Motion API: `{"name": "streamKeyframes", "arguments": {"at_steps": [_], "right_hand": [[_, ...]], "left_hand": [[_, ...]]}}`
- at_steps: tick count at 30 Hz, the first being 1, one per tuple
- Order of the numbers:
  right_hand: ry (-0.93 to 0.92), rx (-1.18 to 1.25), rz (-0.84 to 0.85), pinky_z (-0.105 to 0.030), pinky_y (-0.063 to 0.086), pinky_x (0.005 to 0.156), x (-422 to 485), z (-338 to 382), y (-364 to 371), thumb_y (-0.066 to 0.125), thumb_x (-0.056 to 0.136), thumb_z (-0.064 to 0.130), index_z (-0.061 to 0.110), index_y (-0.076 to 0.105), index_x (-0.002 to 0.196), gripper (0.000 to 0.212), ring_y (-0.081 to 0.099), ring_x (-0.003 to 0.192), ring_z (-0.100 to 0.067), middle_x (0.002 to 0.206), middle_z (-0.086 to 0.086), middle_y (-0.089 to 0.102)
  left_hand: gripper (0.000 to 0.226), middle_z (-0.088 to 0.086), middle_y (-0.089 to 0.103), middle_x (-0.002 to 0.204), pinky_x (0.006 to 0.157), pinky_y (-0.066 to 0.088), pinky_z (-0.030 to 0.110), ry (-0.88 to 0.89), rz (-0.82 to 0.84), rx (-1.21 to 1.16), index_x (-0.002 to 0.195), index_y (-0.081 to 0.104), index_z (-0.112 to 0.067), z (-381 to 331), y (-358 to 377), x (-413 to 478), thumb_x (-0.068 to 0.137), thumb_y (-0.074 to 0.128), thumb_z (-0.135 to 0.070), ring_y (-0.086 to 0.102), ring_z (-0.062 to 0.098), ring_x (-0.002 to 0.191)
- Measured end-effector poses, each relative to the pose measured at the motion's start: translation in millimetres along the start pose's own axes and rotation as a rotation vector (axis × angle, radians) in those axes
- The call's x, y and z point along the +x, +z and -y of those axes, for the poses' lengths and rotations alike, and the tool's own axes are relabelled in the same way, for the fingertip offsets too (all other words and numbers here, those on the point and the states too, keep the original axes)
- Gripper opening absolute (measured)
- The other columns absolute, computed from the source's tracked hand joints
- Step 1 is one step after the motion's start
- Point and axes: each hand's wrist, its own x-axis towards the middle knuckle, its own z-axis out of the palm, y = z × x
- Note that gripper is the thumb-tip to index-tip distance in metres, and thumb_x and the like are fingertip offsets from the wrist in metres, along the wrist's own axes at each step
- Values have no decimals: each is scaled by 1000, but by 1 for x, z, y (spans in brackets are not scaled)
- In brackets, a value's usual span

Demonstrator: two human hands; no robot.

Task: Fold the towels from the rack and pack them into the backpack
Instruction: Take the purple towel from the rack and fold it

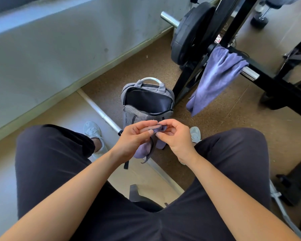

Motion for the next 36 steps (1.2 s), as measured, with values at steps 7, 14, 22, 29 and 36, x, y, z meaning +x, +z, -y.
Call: {"name": "streamKeyframes", "arguments": {"at_steps": [7,14,22,29,36], "right_hand": [[-271,-404,-129,-25,56,68,2,-9,0,82,81,11,9,73,86,10,67,74,-14,83,-1,69],[-286,-437,-126,-28,55,68,4,-8,-2,80,85,14,11,72,86,9,64,76,-15,85,0,68],[-261,-467,-161,-11,44,60,4,-6,2,79,86,18,16,68,79,13,57,66,-3,72,9,62],[-300,-520,20,-18,44,71,7,-12,2,82,81,28,16,72,81,16,55,78,-10,86,3,58],[-398,-539,176,-26,44,101,9,-10,0,86,74,22,16,76,90,21,58,116,-9,121,7,68]], "left_hand": [[33,10,74,125,98,55,35,-8,-32,21,124,69,-13,-3,1,0,100,56,4,68,24,118],[28,12,75,122,92,57,34,8,-101,42,123,69,-12,-5,-1,0,100,58,1,70,27,116],[40,10,73,127,105,53,36,0,-15,17,129,66,-11,-9,5,-5,95,59,8,67,25,123],[34,12,79,108,94,57,27,132,-101,240,115,70,-4,-9,2,-4,92,59,18,75,19,106],[33,16,78,107,99,56,33,199,-55,323,115,69,-8,-20,-11,-4,95,55,16,74,23,104]]}}
